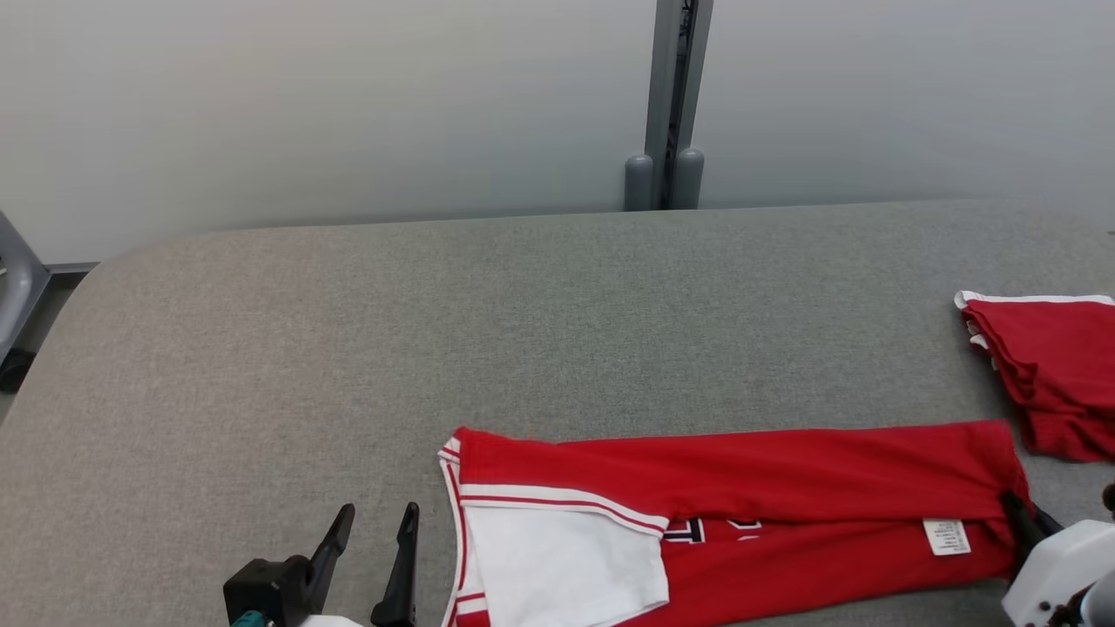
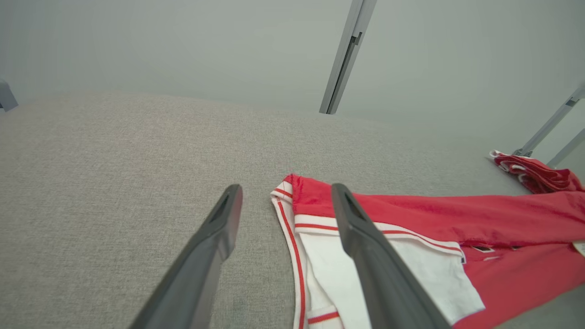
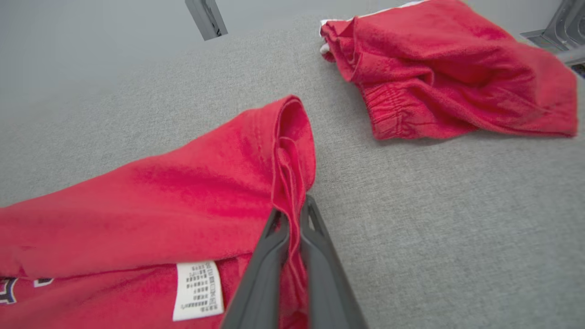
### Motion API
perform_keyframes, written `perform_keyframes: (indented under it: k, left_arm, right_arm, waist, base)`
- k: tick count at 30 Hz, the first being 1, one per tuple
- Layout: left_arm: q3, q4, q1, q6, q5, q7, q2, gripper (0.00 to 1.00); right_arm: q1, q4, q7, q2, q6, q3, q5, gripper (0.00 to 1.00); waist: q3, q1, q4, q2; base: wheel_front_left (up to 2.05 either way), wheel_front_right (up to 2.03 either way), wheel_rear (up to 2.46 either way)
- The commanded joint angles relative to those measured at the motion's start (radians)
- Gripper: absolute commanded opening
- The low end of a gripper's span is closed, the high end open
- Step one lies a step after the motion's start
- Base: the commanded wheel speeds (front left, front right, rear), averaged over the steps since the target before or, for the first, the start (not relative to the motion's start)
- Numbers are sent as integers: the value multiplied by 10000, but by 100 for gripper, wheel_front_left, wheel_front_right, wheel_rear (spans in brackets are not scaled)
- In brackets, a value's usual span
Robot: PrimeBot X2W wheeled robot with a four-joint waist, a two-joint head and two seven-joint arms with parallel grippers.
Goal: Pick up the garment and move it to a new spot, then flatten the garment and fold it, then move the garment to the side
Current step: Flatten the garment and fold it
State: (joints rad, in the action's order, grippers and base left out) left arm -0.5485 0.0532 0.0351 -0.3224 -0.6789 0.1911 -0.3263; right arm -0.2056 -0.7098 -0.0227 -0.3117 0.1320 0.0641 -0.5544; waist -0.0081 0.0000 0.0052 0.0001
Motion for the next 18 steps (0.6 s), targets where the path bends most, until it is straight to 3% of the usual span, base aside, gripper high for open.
perform_keyframes:
  k: [1, 8, 18]
  left_arm:
    - [16, -3, 33, -18, 16, 45, -41, 100]
    - [-59, -2, 108, -33, 26, 27, -64, 100]
    - [-228, 59, 50, 13, 57, -42, -53, 100]
  right_arm:
    - [154, 113, -67, -183, -20, -78, -88, 0]
    - [808, 1383, -592, -738, -13, -394, -626, 0]
    - [1724, 4279, -1935, 66, -11, -97, -1889, 0]
  waist:
    - [-43, 0, -57, -1]
    - [-133, 0, -236, -1]
    - [-274, 0, -183, -1]
  base:
    - [0, 0, 0]
    - [0, 0, 0]
    - [0, 0, 0]
